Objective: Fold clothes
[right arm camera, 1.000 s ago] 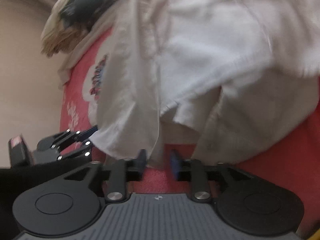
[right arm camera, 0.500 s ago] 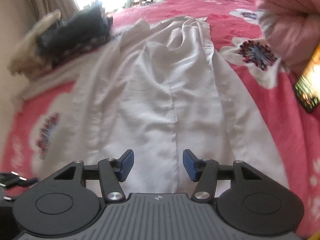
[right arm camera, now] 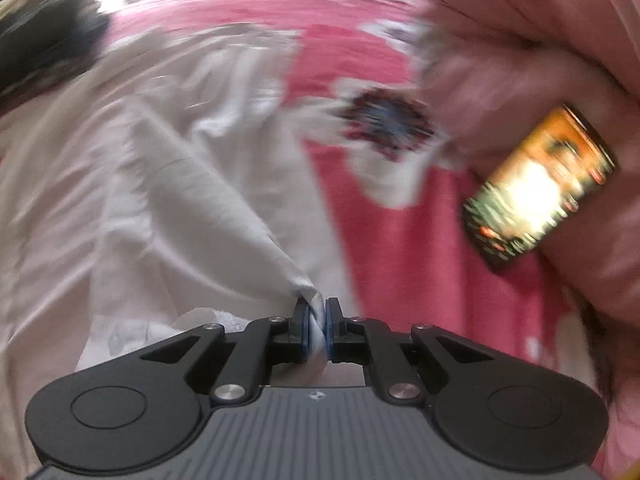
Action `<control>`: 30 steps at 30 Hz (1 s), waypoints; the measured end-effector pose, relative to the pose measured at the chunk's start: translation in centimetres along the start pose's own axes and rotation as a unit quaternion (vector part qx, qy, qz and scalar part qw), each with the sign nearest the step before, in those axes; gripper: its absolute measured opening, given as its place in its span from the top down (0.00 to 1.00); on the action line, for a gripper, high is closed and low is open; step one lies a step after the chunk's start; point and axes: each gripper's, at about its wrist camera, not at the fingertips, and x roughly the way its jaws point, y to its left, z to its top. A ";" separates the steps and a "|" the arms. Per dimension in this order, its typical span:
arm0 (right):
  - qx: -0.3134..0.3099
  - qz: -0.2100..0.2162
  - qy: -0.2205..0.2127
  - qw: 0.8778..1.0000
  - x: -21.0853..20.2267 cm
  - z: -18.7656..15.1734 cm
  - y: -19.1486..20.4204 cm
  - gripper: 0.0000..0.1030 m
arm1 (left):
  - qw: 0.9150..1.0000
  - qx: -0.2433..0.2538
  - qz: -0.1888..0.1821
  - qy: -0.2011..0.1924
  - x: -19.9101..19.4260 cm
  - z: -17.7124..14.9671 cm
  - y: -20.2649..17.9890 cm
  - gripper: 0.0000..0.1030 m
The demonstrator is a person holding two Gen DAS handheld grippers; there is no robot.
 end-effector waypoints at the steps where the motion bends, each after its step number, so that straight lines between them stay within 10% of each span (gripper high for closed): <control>1: 0.013 -0.013 0.006 1.000 0.4 -0.1 -0.7 0.91 | 1.000 0.000 0.000 0.000 0.0 0.0 0.0 0.81; 5: 0.066 -0.047 0.003 0.997 0.1 -0.8 -2.6 0.61 | 1.000 0.000 0.000 -0.001 0.0 0.0 0.2 0.81; 15: 0.163 0.026 -0.219 0.962 -10.7 -1.9 -2.3 0.49 | 1.000 -0.002 0.003 -0.007 -0.1 -0.1 0.0 0.81; 22: 0.076 0.310 -0.030 0.947 -6.7 -1.1 6.7 0.49 | 1.000 -0.007 0.002 -0.015 -0.2 -0.4 0.0 0.81; 30: 0.041 0.346 0.098 0.932 -1.1 -2.9 13.0 0.57 | 1.000 -0.006 -0.001 -0.018 -0.1 -0.5 0.3 0.81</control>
